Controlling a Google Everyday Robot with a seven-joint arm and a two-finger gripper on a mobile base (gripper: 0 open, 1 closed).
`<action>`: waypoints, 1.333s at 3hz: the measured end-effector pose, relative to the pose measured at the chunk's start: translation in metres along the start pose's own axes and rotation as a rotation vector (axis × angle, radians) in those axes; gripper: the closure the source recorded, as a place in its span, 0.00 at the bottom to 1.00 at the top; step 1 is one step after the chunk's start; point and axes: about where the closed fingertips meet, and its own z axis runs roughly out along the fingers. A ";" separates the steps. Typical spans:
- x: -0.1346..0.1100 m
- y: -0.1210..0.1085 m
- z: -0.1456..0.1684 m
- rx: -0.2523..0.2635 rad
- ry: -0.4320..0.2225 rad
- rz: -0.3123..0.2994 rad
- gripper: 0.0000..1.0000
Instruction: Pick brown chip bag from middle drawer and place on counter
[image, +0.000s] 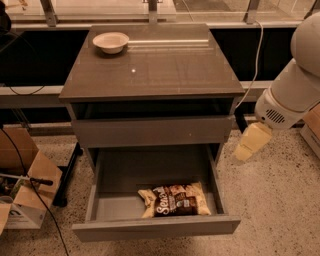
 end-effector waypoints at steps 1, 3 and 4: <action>-0.019 0.001 0.044 -0.014 -0.033 0.161 0.00; -0.039 -0.001 0.142 -0.156 -0.058 0.376 0.00; -0.042 0.003 0.203 -0.273 -0.062 0.519 0.00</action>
Offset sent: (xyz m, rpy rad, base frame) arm 0.0630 0.0534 -0.1195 0.1882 0.0916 -0.3230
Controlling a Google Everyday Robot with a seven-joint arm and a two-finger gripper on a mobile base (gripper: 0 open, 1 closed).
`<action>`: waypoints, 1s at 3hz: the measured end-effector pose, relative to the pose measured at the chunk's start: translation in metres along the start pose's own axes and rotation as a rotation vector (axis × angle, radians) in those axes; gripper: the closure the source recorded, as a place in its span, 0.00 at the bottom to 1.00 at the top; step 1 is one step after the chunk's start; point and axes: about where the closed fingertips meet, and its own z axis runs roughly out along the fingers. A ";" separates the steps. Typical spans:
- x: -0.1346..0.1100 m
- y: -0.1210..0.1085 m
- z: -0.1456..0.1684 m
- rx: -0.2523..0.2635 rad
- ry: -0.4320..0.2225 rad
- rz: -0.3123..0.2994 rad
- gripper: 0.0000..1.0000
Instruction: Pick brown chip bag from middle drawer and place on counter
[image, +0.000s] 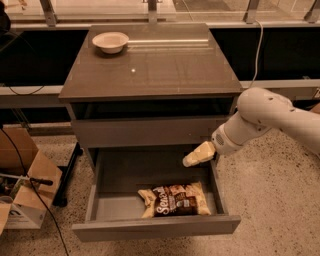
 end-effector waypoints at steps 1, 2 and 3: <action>0.004 -0.002 0.017 -0.024 0.018 0.022 0.00; 0.002 0.000 0.046 -0.021 0.041 0.059 0.00; 0.005 -0.007 0.115 0.053 0.125 0.129 0.00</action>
Offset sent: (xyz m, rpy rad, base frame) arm 0.0109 0.0355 -0.0786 -0.0041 0.1080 -0.0868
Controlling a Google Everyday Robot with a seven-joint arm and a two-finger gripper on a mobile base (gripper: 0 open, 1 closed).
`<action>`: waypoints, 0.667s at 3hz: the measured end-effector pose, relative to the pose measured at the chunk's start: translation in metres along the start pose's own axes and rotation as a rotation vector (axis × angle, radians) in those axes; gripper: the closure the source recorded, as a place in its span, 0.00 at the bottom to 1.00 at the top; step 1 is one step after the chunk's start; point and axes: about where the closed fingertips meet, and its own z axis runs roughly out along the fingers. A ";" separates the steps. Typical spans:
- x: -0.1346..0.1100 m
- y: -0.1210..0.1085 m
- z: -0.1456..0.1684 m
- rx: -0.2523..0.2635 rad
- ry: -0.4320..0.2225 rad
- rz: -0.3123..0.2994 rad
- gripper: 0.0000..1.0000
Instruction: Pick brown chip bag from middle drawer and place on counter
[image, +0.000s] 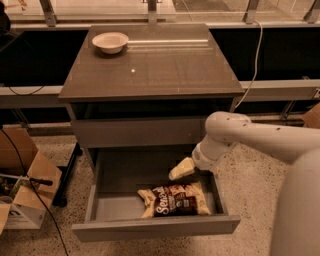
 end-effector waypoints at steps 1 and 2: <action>0.003 -0.002 0.053 0.034 0.085 0.048 0.00; 0.014 -0.008 0.102 0.018 0.173 0.121 0.00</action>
Offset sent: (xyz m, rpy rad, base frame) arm -0.0192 0.0250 -0.1603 -0.0714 0.3198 -0.1276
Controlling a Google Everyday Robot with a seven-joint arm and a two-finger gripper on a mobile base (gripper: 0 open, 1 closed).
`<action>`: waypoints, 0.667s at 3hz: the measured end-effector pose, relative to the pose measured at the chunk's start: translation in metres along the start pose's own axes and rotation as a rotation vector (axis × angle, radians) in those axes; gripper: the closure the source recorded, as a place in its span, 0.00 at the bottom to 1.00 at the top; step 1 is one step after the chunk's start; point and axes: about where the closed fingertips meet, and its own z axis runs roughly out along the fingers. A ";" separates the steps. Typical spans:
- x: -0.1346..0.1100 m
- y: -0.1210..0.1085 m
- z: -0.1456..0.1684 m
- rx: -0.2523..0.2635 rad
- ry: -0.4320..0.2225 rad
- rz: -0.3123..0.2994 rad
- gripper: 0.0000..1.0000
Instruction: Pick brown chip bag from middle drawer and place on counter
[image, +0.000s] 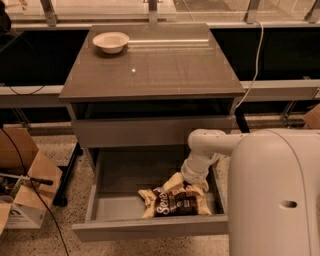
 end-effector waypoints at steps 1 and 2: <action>0.009 -0.005 0.038 -0.038 0.072 0.083 0.02; 0.013 -0.009 0.050 -0.052 0.096 0.121 0.25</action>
Offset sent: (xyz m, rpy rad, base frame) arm -0.0215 -0.0035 -0.0603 0.0214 0.1633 -0.1387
